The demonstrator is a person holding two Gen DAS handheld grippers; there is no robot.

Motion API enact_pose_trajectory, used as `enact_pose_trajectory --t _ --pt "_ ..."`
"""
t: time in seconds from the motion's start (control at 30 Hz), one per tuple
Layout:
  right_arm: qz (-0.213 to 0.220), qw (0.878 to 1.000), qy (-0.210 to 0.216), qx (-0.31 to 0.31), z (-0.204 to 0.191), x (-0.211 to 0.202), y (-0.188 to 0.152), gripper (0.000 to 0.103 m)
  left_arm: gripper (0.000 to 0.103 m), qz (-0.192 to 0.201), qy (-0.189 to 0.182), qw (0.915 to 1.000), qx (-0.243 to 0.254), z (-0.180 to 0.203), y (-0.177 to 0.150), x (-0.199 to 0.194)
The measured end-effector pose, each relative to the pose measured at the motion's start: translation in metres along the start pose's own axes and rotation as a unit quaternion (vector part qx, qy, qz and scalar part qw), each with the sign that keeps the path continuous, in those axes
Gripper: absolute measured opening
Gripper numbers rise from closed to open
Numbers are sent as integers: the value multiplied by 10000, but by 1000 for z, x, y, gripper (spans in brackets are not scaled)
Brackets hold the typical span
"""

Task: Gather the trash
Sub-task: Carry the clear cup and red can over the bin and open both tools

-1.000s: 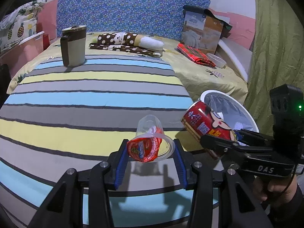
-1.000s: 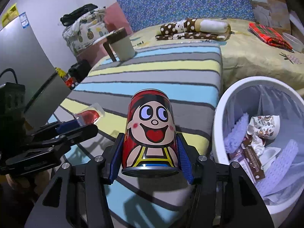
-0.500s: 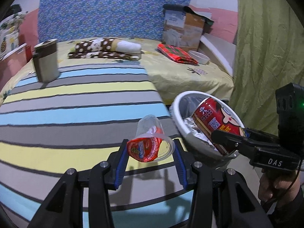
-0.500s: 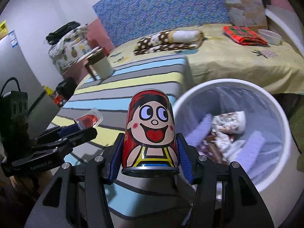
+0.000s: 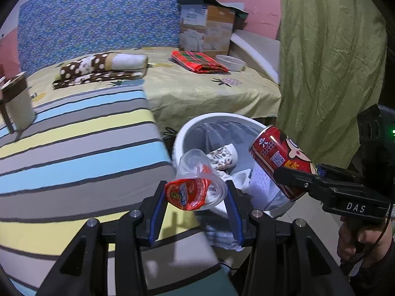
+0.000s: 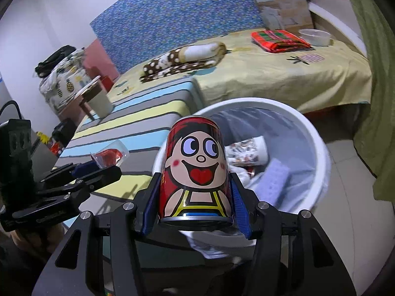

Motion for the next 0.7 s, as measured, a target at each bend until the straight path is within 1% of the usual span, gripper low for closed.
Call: enact_pose_trajectory --t 0.37,0.53,0.57,0.63,0.7 --pt "-249 9990 -310 209 27 7 -6 55 47 -285 -193 9993 173 23 5 35" --pt "-402 9978 -438 279 35 12 -8 55 48 -371 -354 9985 175 28 6 44" --pt "-376 9979 -441 291 35 11 -8 55 49 -369 -360 9985 176 28 7 44" --pt "-292 9983 -412 289 35 8 -7 56 57 -341 -374 9986 164 28 7 44" --pt "-223 9986 -415 258 34 5 -6 58 59 -301 -382 9987 136 26 8 44"
Point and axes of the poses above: each gripper's, at about its wrist camera, not at the fingertips, and x roughly the way its jaws point, z to its right, y to its top, the point moved 2 cm from there along x, roughly the way its jaws point, and after that the axes turned 9 degrees about -x, right-handed, at the moved point
